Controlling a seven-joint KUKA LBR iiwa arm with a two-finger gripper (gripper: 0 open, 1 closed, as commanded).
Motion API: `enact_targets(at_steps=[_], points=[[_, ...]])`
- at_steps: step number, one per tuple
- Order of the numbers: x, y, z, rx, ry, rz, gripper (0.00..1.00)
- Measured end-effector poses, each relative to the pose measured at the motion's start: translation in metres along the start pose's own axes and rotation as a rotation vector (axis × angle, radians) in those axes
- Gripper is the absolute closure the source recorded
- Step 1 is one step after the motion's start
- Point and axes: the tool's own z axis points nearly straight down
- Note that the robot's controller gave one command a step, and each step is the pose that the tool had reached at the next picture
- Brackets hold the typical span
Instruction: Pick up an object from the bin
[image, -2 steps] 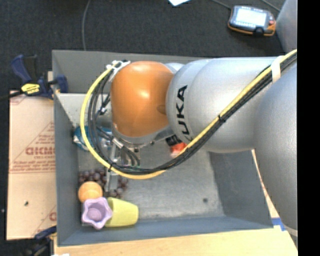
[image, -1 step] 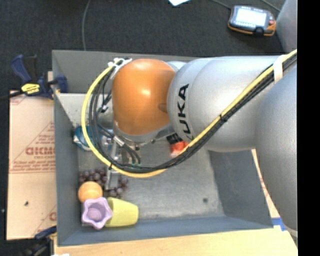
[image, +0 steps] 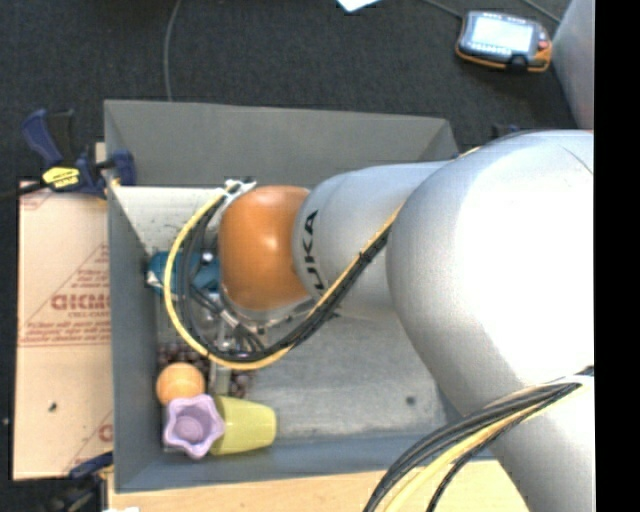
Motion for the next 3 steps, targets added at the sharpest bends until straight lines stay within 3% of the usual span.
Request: enact_targets(at_steps=[1,2,3], points=[[0.0062,-0.0087,-0.0023,-0.007,-0.023,-0.090,0.00],[0.0003,-0.0037,0.0009,-0.004,-0.010,-0.019,0.00],[0.0044,-0.0090,-0.0029,-0.008,-0.026,-0.085,0.00]])
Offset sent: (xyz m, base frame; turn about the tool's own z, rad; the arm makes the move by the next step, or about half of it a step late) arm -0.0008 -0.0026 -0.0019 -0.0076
